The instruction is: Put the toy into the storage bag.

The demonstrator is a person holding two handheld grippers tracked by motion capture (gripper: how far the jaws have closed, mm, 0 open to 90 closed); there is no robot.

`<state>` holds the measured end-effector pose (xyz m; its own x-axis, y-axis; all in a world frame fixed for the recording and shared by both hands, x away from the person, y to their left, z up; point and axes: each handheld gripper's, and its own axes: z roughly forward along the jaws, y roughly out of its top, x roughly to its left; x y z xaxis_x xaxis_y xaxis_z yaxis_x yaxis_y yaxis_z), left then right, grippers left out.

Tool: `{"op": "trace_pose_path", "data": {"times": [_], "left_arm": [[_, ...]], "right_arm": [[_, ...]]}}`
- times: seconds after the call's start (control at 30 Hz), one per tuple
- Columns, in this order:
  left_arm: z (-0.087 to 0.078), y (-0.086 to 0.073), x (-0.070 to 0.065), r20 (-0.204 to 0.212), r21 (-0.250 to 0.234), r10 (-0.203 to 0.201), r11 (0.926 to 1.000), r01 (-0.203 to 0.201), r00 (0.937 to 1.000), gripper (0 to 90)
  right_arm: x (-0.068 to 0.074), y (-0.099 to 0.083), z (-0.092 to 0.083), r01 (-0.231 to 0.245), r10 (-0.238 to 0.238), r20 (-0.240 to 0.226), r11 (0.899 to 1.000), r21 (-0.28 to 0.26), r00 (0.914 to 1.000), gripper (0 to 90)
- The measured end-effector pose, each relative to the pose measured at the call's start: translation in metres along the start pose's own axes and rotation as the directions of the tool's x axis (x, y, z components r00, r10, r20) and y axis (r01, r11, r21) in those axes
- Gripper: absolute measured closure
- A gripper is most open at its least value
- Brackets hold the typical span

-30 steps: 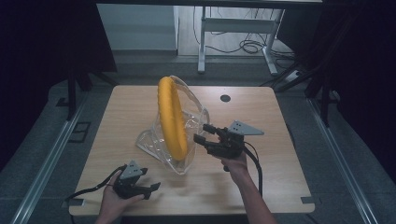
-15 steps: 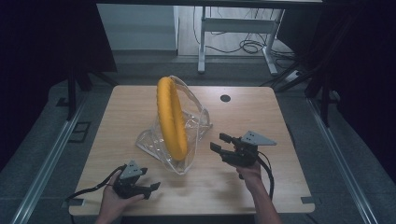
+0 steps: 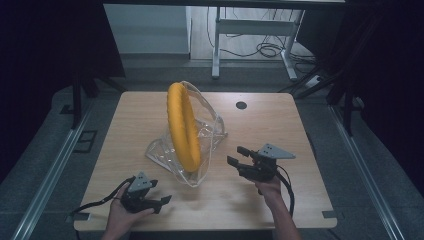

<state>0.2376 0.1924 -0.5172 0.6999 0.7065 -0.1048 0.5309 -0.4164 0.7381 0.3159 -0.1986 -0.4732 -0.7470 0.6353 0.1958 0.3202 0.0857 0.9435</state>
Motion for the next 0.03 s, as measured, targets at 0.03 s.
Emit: {"op": "trace_pose_path", "data": {"times": [0.03], "left_arm": [[0.0000,0.0000,0.0000,0.000,0.000,0.000,1.0000,0.000,1.0000,22.8]], "right_arm": [[0.0003,-0.0003,0.0000,0.000,0.000,0.000,1.000,0.001,1.0000,39.1]]}}
